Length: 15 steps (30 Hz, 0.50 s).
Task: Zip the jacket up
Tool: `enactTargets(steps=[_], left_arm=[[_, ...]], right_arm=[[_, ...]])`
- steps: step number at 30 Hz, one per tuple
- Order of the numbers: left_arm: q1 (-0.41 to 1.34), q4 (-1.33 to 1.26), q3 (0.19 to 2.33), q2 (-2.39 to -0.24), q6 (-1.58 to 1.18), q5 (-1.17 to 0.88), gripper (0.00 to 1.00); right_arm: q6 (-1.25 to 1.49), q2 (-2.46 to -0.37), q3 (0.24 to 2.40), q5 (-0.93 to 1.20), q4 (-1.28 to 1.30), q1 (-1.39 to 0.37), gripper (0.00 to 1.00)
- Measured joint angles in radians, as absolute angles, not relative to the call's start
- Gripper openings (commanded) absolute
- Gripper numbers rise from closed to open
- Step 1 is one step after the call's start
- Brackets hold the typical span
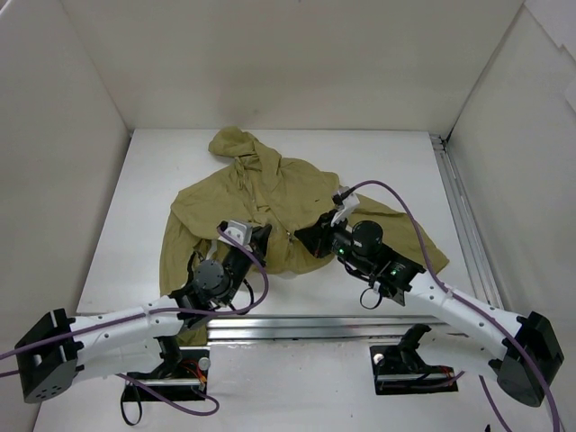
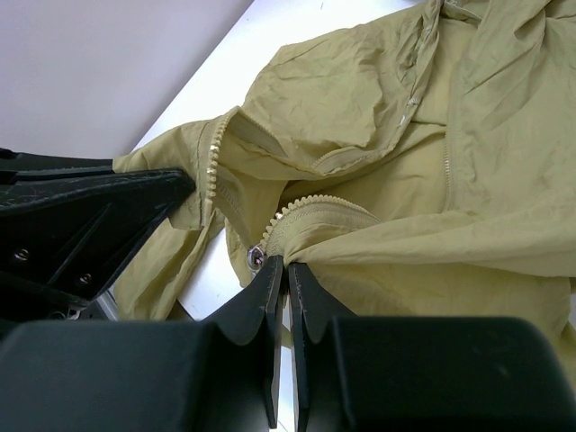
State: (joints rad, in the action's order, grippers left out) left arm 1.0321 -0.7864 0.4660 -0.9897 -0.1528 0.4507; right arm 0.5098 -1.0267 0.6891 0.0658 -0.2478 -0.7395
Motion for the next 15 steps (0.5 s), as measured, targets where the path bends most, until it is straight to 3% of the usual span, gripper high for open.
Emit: enactTargets(steps=[15], left_arm=[[1.032, -0.949, 0.447, -1.061, -0.043, 0.455, 0.00]], right_arm=[[0.497, -1.028, 0.710, 0.064, -0.233, -0.739, 0.00]])
